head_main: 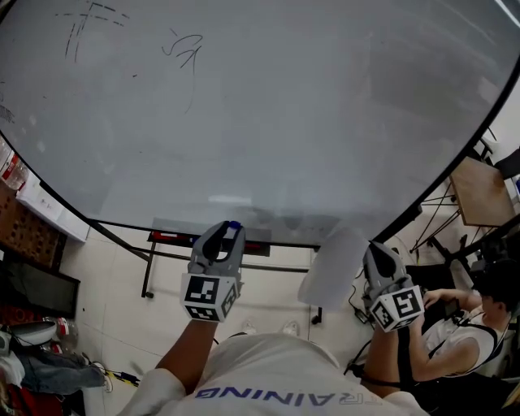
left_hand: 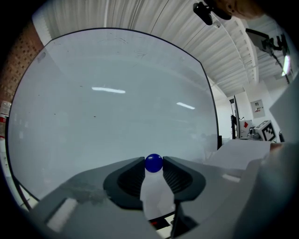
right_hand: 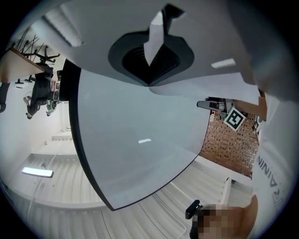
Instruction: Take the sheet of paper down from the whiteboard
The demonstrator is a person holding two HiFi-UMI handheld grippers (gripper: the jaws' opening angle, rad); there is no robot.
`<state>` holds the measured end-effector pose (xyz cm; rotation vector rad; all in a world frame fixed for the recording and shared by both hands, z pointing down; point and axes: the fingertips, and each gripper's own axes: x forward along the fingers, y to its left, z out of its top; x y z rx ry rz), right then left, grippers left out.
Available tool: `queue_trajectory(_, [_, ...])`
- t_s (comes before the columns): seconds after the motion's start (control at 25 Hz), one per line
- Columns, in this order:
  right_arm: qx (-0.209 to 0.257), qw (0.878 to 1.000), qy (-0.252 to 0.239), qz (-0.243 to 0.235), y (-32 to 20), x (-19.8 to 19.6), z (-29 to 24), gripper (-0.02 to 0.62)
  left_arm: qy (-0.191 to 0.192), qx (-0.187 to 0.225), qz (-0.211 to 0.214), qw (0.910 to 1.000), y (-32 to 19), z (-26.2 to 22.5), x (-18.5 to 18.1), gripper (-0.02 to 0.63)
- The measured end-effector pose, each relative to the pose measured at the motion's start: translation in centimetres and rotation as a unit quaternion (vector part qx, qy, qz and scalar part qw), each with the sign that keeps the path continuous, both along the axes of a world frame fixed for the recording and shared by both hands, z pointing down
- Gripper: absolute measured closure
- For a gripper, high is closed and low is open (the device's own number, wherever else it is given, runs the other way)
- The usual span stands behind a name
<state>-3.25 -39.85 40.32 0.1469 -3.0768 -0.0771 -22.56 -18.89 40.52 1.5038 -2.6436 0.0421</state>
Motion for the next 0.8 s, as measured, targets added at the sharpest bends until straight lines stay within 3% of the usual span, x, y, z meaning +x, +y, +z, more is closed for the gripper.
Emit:
queue_trajectory(0.44, [-0.004, 1.000, -0.004, 0.014, -0.5, -0.4, -0.4, 0.588, 0.008, 0.002, 0.036, 0.9993, -1.4, 0.6, 1.2, 0.479])
queue_trajectory(0.8, [0.000, 1.000, 0.005, 0.004, -0.3, -1.3, -0.3, 0.588, 0.008, 0.001, 0.030, 0.9995, -1.0, 0.5, 1.0, 0.478])
